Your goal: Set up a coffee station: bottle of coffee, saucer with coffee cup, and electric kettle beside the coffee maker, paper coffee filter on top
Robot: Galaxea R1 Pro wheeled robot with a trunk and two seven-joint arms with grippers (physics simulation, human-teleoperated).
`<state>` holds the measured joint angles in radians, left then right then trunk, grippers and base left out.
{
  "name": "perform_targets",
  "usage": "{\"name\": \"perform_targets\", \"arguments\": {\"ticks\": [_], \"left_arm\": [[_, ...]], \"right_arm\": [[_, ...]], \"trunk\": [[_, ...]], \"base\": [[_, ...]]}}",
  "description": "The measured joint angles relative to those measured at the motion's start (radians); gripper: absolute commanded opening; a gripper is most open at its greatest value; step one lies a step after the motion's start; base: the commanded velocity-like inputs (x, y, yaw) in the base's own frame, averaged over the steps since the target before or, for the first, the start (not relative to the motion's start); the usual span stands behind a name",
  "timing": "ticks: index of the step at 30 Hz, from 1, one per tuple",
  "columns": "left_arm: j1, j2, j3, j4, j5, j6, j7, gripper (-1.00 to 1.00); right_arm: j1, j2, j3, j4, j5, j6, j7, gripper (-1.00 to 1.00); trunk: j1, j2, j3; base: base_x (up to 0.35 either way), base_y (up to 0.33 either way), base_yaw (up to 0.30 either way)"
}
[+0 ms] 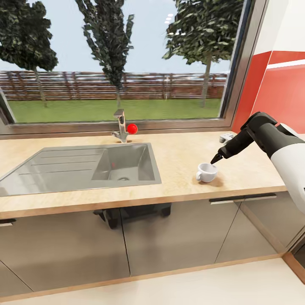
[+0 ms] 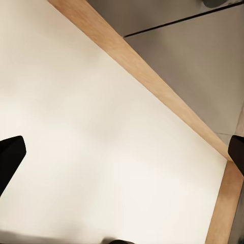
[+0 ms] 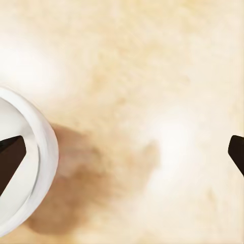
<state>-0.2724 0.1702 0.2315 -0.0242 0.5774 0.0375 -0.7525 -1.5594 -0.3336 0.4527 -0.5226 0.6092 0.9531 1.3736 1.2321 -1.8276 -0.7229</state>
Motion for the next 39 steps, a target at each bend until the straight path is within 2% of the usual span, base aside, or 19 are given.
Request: {"name": "perform_targets", "arguments": {"ticks": [26,39], "left_arm": [[0.000,0.000,0.000,-0.001,0.000,0.000,-0.001,1.00],[0.000,0.000,0.000,-0.001,-0.001,0.000,-0.002,1.00]], "right_arm": [[0.003,0.007,0.001,0.003,-0.002,-0.002,-0.004,1.00],[0.003,0.013,0.002,0.047,-0.004,-0.003,-0.006,1.00]], "trunk": [[0.000,0.000,0.000],[0.000,0.000,0.000]], "base": [[0.000,0.024,0.000],[0.000,0.000,0.000]]}}
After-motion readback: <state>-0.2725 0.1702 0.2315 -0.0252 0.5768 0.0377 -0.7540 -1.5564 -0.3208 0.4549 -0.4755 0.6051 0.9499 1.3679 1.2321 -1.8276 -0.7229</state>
